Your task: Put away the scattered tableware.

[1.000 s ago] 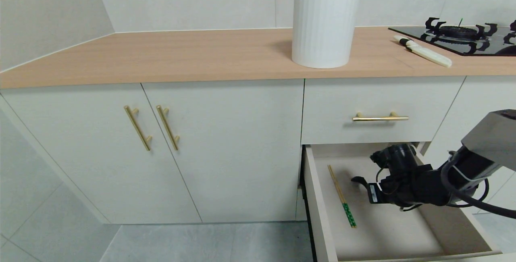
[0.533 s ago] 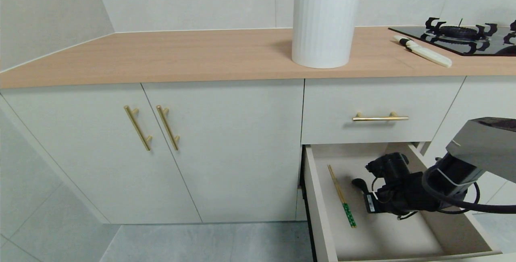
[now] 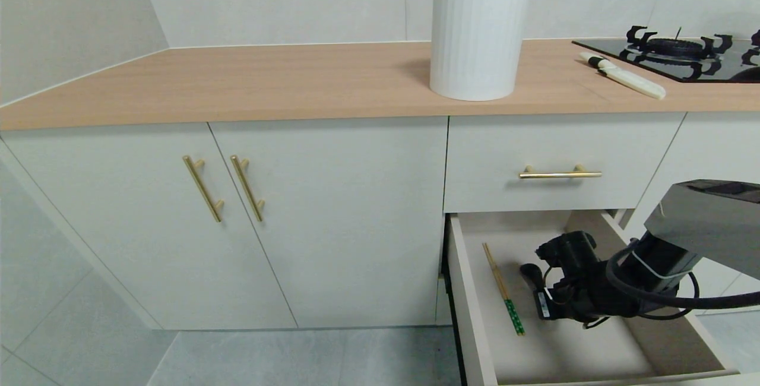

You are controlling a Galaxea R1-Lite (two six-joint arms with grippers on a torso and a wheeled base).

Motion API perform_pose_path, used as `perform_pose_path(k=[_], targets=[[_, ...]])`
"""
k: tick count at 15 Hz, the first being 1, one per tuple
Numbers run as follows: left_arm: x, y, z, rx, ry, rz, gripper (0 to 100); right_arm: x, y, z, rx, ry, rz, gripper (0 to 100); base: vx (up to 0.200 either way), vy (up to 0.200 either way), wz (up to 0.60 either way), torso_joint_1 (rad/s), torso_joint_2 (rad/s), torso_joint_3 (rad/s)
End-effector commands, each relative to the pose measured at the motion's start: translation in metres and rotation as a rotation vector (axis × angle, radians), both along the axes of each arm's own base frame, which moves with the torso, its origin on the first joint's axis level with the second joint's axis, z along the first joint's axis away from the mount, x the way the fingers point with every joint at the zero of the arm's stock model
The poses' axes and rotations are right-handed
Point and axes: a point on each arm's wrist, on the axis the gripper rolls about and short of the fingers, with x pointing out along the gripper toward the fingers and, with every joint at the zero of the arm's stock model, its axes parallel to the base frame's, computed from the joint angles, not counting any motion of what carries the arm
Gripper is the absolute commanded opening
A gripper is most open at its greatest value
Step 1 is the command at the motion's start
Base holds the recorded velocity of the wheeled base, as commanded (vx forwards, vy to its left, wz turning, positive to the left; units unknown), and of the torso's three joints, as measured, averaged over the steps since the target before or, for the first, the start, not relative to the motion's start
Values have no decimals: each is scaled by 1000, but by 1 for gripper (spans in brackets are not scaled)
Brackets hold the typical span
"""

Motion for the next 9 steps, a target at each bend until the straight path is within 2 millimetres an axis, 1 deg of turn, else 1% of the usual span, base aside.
perform_pose_path(k=[1,2,7,9], targets=[[0,0,0,0,0,0,100,0,0,-1,-1,2,0,0,0,0,0,0,0,0],[0,0,0,0,0,0,100,0,0,-1,-1,2,2,100,0,0,0,0,0,0],[0,0,0,0,0,0,100,0,0,0,0,1,0,100,0,0,0,0,0,0],[0,0,0,0,0,0,100,0,0,6,3,-13,0,100,0,0,0,0,0,0]])
